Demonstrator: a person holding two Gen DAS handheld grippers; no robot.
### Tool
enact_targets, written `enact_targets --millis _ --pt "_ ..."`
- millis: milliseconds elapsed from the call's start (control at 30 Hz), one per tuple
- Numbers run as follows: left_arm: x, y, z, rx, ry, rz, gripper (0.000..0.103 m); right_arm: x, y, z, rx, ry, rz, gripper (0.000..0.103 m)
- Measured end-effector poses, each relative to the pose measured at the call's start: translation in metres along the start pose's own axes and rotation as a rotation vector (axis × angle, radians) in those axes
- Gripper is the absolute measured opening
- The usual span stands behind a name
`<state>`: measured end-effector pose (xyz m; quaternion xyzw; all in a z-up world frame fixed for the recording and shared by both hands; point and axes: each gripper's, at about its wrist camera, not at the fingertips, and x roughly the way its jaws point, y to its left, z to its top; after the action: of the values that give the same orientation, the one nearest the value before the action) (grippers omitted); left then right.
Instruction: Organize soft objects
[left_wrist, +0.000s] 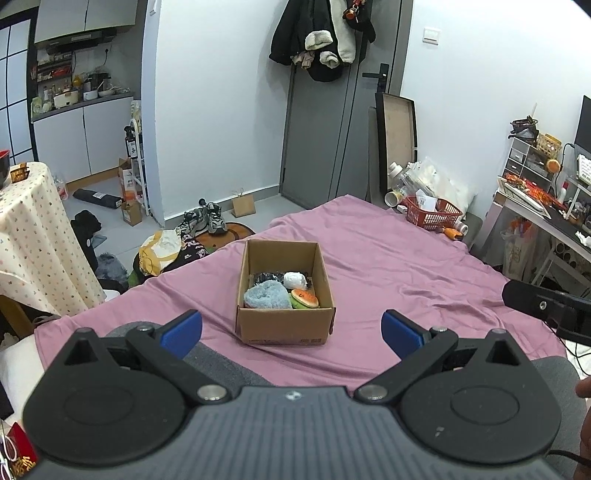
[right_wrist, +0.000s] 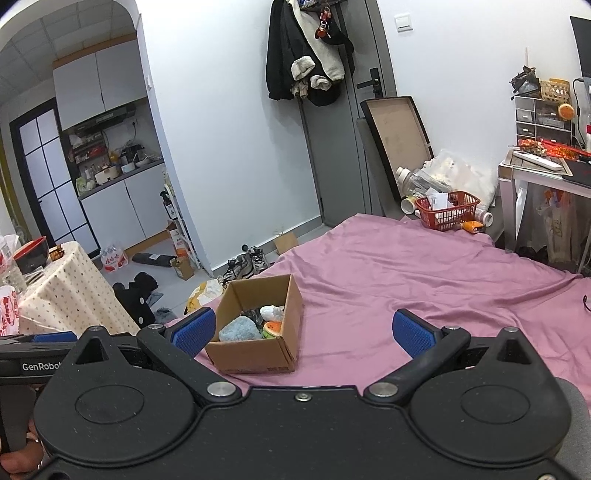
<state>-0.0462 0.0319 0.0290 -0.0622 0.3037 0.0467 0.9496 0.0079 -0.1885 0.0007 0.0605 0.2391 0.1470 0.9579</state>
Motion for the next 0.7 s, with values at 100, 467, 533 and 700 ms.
enact_targets --millis 100,467,533,700 --pt "-0.0022 0.0007 0.0001 -0.004 -0.007 -0.004 0.102 -0.0023 0.0006 -0.0001 0.000 -0.006 -0.001 0.103" --pt "-0.0055 0.0022 0.0018 -0.001 -0.006 -0.011 0.102 -0.0026 0.0065 0.0004 -0.008 -0.009 -0.007 0.103" --pt "-0.0055 0.0028 0.0018 -0.003 -0.007 -0.012 0.102 -0.0029 0.0063 0.0004 -0.008 -0.011 -0.007 0.103" --pt "-0.0053 0.0033 0.0024 -0.002 0.003 -0.014 0.102 -0.0030 0.0057 0.0004 -0.005 -0.009 -0.012 0.103"
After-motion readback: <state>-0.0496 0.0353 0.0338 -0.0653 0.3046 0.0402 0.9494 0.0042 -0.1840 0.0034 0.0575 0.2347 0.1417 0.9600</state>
